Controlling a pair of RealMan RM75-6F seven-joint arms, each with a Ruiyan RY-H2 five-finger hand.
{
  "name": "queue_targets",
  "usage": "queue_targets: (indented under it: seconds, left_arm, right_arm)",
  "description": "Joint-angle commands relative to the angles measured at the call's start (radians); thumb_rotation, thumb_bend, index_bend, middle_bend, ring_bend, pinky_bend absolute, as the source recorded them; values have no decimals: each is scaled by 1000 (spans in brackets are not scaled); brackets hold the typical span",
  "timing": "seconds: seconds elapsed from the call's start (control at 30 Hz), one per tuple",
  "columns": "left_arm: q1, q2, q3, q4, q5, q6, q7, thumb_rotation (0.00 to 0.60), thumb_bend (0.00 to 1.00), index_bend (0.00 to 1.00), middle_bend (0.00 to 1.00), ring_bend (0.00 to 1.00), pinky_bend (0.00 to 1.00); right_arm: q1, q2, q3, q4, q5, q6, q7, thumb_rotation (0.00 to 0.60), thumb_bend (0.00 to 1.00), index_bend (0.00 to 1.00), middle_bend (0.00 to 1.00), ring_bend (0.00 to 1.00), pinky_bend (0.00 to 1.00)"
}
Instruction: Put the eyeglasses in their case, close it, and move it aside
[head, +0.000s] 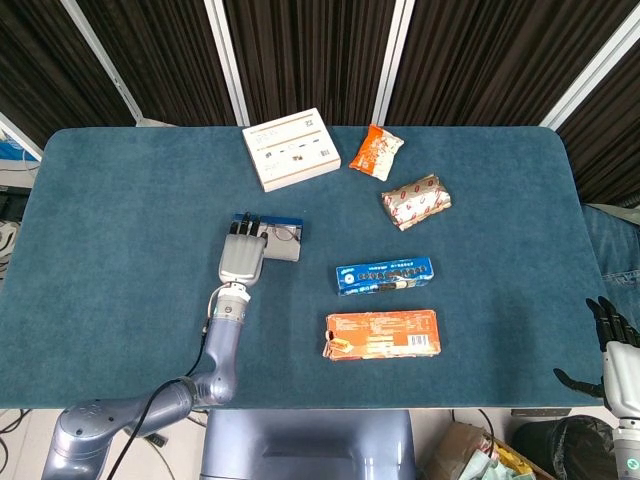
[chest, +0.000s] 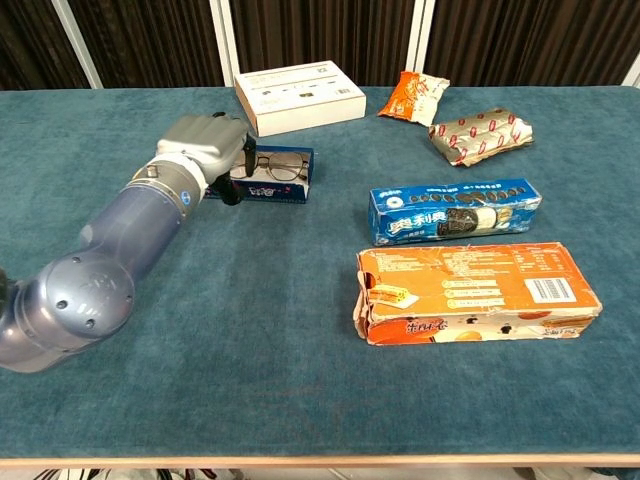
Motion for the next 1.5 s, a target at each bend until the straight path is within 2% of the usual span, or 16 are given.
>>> queue_targets:
  seconds: [0.03, 0.4, 0.67, 0.93, 1.3, 1.5]
  left_arm:
    - [9, 8, 3, -15, -11, -5, 1, 600, 392, 476, 136, 49, 204]
    - [28, 35, 10, -59, -34, -10, 9, 600, 425, 535, 138, 49, 200]
    - [56, 78, 29, -157, -58, 14, 55, 600, 456, 553, 138, 49, 195]
    - [100, 152, 50, -283, -78, 48, 80, 600, 459, 558, 138, 48, 195]
    - [183, 322, 98, -525, -136, 74, 103, 600, 459, 558, 140, 49, 194]
    - [204, 385, 128, -616, -154, 77, 103, 600, 459, 558, 141, 49, 194]
  right_arm:
    - [0, 0, 0, 0, -2, 1, 0, 600, 199, 60, 10, 116, 161]
    - [0, 0, 1, 0, 0, 2, 0, 600, 199, 61, 10, 117, 161]
    - [1, 0, 1, 0, -2, 1, 1, 600, 200, 61, 11, 116, 161]
    - [1, 1, 1, 1, -3, -1, 6, 600, 200, 61, 10, 116, 161]
    - [3, -1, 0, 0, -2, -3, 0, 600, 199, 61, 10, 117, 161]
    - [3, -2, 2, -1, 3, -3, -1, 600, 200, 61, 10, 116, 161]
